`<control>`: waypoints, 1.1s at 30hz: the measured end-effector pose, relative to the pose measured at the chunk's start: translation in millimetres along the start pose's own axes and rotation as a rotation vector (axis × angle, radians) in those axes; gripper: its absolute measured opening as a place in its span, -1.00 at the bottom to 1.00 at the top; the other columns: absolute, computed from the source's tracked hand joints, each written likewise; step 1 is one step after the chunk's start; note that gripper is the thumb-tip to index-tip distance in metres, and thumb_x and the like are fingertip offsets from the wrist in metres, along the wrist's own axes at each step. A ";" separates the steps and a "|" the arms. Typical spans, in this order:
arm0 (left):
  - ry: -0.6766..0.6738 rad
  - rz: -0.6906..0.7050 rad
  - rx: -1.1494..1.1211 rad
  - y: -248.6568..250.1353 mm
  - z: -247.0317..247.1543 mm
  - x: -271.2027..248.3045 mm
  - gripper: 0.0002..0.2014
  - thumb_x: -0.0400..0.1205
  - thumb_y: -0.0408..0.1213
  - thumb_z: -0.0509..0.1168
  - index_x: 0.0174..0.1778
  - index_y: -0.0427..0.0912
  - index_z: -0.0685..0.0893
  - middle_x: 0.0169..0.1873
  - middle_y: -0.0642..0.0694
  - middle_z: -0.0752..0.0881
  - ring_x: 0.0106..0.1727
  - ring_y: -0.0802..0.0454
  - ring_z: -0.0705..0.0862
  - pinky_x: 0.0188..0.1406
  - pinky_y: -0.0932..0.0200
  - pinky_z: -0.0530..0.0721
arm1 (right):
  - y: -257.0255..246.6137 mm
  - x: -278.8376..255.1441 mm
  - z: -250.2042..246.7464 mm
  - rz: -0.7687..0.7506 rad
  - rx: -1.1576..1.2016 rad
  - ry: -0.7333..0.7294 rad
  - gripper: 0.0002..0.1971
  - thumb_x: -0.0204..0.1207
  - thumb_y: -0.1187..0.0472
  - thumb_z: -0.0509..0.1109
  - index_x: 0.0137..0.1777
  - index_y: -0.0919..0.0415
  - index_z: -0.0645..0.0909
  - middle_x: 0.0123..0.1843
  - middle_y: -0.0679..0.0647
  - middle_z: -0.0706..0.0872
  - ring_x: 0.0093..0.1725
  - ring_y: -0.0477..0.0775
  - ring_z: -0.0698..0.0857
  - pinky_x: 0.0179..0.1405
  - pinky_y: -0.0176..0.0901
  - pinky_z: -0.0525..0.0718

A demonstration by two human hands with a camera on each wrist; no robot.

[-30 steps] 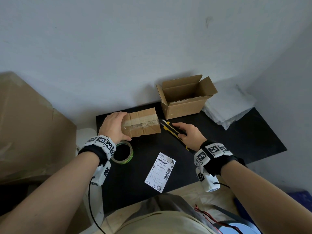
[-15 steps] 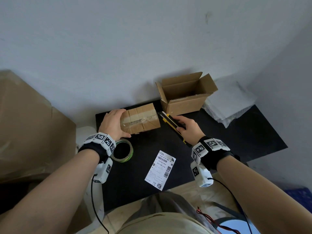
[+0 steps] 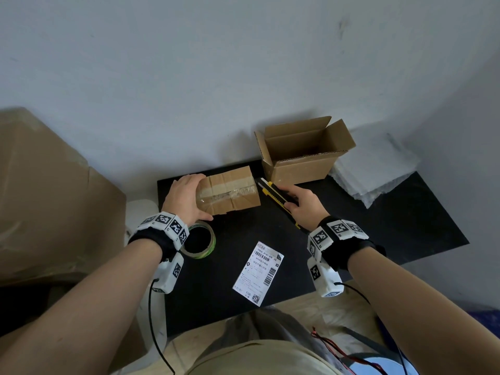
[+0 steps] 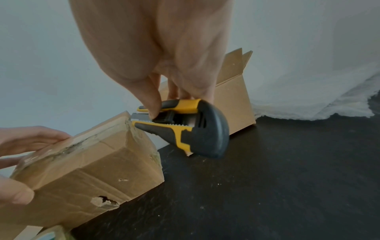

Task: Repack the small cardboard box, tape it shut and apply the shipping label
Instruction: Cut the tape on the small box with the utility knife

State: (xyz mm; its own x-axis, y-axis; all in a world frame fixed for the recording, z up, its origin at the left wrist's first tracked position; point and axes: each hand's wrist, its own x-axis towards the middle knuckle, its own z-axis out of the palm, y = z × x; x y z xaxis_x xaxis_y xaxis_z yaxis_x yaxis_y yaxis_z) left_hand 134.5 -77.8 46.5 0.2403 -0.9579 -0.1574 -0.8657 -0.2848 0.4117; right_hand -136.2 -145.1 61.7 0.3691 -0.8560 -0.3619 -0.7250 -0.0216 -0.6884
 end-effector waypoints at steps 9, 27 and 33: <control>-0.015 -0.001 0.037 2.7 -3.2 2.1 0.03 0.05 -0.06 0.71 0.46 -0.11 0.41 0.37 -0.11 0.52 0.39 -0.15 0.45 0.36 -0.05 0.43 | 13.7 -12.4 1.2 0.019 0.007 -0.081 -0.48 0.60 0.40 0.24 0.50 -0.06 0.40 0.38 0.08 0.59 0.41 0.06 0.53 0.40 -0.03 0.51; 0.035 -0.159 0.143 3.5 -1.8 3.2 -0.06 0.10 0.36 0.51 0.29 -0.15 0.48 0.18 -0.15 0.60 0.17 -0.17 0.58 0.25 -0.10 0.53 | 1.3 -15.6 4.7 0.002 0.104 -0.080 -0.52 0.57 0.38 0.31 0.45 0.01 0.43 0.09 -0.02 0.59 0.12 -0.06 0.60 0.09 -0.20 0.57; 0.020 -0.278 0.162 15.5 2.2 -7.8 -0.06 0.18 0.42 0.43 0.25 -0.26 0.49 0.16 -0.19 0.58 0.18 -0.18 0.56 0.10 -0.07 0.61 | -1.5 -9.4 14.1 -0.003 0.095 -0.097 -0.52 0.55 0.38 0.34 0.42 -0.03 0.47 0.04 0.01 0.62 0.11 0.00 0.66 0.16 -0.07 0.65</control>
State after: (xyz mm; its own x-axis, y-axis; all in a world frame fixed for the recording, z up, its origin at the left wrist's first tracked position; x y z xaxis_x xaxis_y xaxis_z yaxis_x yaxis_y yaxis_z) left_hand 118.2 -74.6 52.2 0.4847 -0.8451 -0.2257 -0.8237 -0.5278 0.2072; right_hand -130.4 -129.7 57.3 0.4293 -0.8018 -0.4157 -0.6674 0.0286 -0.7442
